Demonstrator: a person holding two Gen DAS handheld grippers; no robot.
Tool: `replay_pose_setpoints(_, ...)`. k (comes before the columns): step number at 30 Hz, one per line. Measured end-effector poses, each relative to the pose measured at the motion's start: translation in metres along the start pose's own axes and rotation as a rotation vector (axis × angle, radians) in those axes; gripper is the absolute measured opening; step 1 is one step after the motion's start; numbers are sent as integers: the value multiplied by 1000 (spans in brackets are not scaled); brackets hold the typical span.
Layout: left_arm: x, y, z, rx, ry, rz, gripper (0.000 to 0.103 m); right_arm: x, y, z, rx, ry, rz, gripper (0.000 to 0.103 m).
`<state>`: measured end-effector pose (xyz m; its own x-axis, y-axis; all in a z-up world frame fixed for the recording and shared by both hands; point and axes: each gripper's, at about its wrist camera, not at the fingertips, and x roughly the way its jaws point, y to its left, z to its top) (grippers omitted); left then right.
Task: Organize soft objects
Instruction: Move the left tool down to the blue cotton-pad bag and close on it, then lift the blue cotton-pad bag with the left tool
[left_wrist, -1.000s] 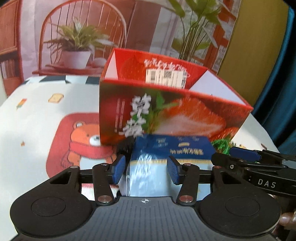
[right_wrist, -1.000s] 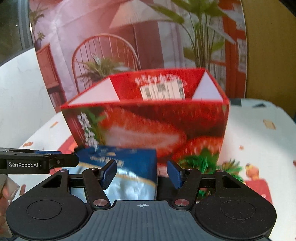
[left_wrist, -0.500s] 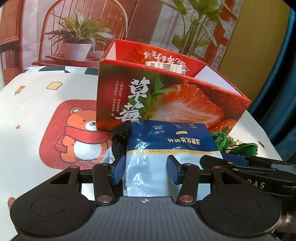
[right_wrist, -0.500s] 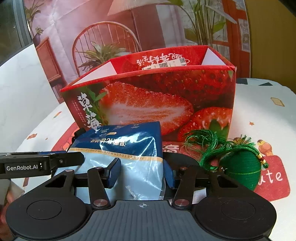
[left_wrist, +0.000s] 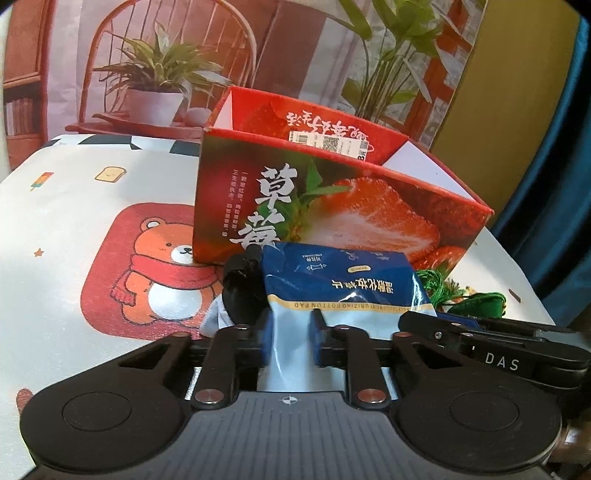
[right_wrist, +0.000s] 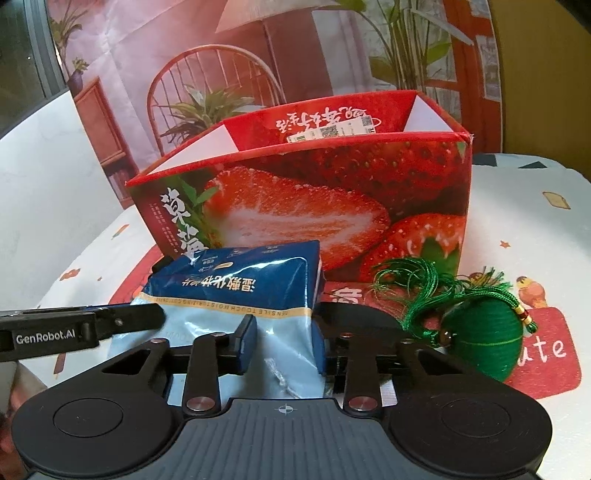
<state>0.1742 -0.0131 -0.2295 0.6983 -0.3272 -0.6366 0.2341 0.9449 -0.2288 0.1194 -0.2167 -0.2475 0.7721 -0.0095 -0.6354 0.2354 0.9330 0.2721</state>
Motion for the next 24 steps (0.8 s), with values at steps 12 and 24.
replay_pose_setpoints(12, -3, -2, -4, 12, 8, -3, 18, -4, -2, -1, 6, -11, 0, 21)
replay_pose_setpoints(24, -10, 8, -3, -21, 1, 11, 28, -3, -4, -7, 8, -11, 6, 21)
